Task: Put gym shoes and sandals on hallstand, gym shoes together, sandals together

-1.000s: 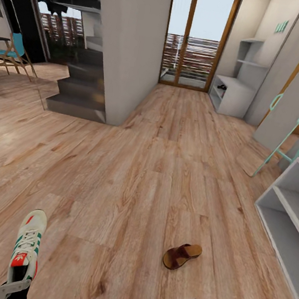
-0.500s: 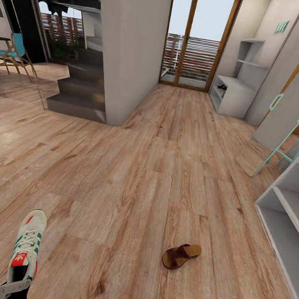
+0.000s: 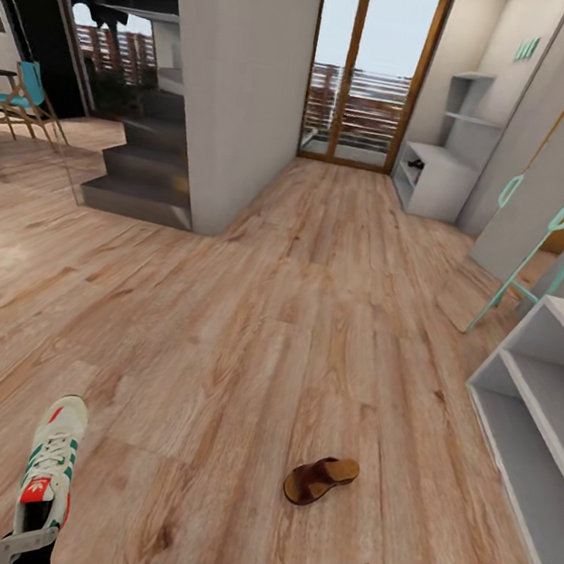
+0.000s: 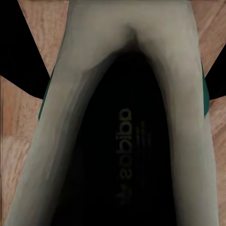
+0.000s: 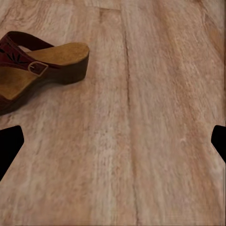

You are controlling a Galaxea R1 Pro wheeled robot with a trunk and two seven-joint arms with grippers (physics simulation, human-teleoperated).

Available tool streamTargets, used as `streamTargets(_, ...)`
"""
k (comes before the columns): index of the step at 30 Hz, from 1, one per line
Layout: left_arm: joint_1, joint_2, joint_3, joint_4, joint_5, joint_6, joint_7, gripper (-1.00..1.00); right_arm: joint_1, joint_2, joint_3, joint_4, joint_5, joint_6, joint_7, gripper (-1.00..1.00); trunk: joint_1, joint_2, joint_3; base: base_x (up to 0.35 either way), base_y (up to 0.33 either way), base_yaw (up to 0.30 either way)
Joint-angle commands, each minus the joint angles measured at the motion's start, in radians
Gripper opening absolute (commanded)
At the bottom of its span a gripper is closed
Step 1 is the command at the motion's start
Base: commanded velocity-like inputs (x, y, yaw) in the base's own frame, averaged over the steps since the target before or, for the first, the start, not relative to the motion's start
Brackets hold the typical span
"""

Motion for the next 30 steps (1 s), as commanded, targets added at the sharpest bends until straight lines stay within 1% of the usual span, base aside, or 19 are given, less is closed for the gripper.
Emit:
streamTargets(1,-0.001,0.0,0.002,0.001,0.01,-0.002,-0.01,-1.0,0.0,0.0,0.0,0.0,-0.004,-0.002,0.002,1.0,0.0,0.0,-0.001,0.0,-0.271,0.106)
streamTargets(11,-0.001,0.0,0.002,0.001,0.01,-0.003,-0.009,-1.0,0.0,0.0,-0.002,0.0,-0.004,-0.002,0.001,1.0,0.0,0.0,-0.001,0.009,-0.272,0.227)
streamTargets(19,-0.001,0.0,0.002,0.001,0.01,-0.003,-0.008,-1.0,0.0,0.001,-0.002,-0.001,-0.006,-0.002,0.001,1.0,0.0,0.0,-0.001,0.103,-0.273,0.259)
streamTargets(24,-0.001,0.001,0.002,0.001,0.01,-0.003,-0.008,-1.0,0.0,0.001,-0.002,-0.001,-0.007,-0.002,0.001,1.0,0.0,0.0,-0.001,0.124,-0.236,0.096)
streamTargets(30,-0.001,0.002,0.003,0.002,0.01,-0.003,-0.008,-1.0,-0.001,0.001,-0.002,-0.001,-0.007,-0.003,0.0,1.0,0.0,0.0,-0.001,0.021,-0.101,0.007)
